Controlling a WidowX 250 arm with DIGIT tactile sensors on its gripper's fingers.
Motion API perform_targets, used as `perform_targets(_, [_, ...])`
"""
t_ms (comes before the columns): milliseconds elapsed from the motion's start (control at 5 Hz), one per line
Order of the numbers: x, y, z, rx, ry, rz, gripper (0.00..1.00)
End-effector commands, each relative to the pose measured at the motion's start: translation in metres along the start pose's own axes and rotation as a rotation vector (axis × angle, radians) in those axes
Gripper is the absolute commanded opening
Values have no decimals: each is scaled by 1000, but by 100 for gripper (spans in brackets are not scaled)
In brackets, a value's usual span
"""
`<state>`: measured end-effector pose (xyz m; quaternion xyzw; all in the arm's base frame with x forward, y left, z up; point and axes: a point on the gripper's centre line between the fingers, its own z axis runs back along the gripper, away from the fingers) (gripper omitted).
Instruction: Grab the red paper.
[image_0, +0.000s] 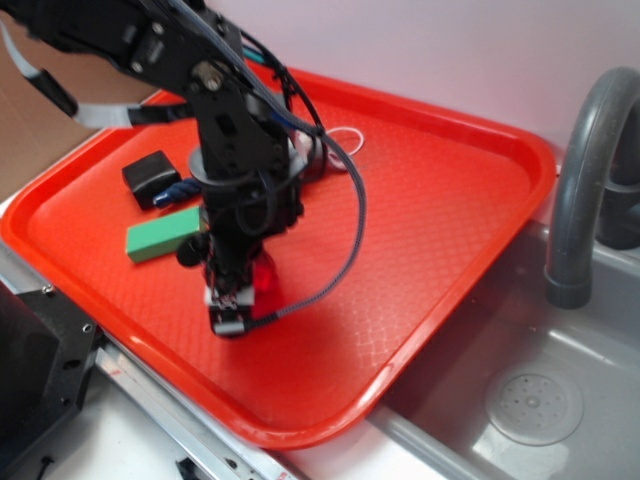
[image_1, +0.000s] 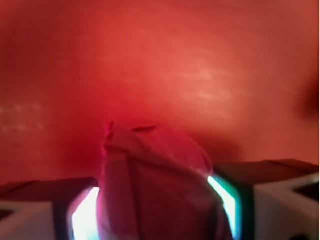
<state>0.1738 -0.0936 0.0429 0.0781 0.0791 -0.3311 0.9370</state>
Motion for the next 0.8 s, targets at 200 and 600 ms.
perform_targets(200, [-77, 53, 145, -121, -256, 697, 0])
perform_targets(600, [-95, 69, 160, -34, -223, 676, 0])
